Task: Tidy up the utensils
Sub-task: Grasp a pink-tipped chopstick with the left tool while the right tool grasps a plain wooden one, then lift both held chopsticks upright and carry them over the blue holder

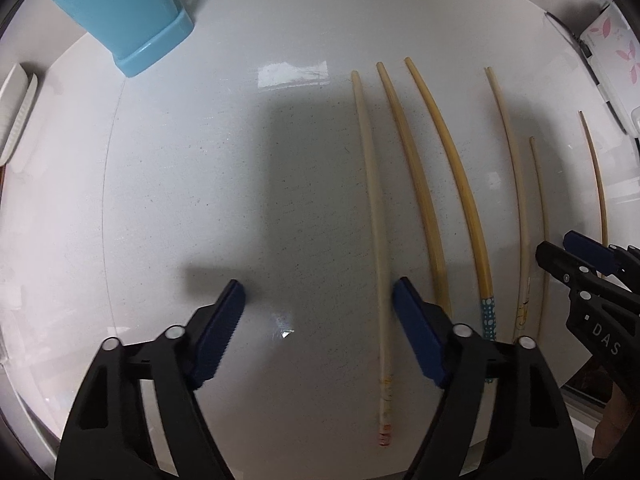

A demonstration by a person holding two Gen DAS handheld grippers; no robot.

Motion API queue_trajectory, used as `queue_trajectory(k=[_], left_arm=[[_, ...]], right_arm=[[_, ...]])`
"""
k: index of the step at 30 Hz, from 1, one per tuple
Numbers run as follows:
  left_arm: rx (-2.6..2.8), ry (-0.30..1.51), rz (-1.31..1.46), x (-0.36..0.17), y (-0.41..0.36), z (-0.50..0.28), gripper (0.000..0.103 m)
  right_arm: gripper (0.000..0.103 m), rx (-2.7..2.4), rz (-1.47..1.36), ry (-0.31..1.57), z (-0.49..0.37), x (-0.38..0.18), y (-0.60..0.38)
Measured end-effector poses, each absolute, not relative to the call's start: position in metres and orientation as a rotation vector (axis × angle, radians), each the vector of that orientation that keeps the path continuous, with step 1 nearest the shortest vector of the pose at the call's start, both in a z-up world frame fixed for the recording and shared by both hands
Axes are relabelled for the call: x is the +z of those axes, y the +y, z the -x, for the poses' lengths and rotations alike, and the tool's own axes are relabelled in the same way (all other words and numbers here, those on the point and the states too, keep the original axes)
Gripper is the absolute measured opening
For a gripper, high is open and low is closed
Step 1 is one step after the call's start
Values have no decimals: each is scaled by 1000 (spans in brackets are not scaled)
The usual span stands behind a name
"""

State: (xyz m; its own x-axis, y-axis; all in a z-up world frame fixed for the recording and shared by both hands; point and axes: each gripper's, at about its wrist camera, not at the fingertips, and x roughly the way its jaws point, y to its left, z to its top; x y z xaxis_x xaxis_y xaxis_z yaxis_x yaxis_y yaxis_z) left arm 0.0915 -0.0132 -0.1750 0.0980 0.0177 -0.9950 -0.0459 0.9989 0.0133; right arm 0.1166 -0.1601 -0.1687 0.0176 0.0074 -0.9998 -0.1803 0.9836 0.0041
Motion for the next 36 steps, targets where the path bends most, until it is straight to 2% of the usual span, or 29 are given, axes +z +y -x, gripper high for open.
queue_trajectory(k=[3,7,8,9,10,21,36], left_arm=[[50,1497,31,-172,-14,-93,51],[56,1529,67,-170,-13,-95,11],[53,1536,74,-170,-13,-95,7],[51,1537,80,-170,-13,-95,7],[48,1537,88,-170,-12,-95,6],[35,1518,108,-164,-2,-85,6],[50,1385,112,-134,-2,-83,6]], right_arm=[[26,148,141,1555,-111,-169,-156],[19,144,131,1572,-112,-170,-149],[15,143,128,1576,-113,-170,-149],[4,138,126,1581,-114,-170,-147],[3,135,122,1587,-115,-170,-147],[3,116,114,1583,-120,-171,-155],[3,128,117,1516,-108,-153,-154]])
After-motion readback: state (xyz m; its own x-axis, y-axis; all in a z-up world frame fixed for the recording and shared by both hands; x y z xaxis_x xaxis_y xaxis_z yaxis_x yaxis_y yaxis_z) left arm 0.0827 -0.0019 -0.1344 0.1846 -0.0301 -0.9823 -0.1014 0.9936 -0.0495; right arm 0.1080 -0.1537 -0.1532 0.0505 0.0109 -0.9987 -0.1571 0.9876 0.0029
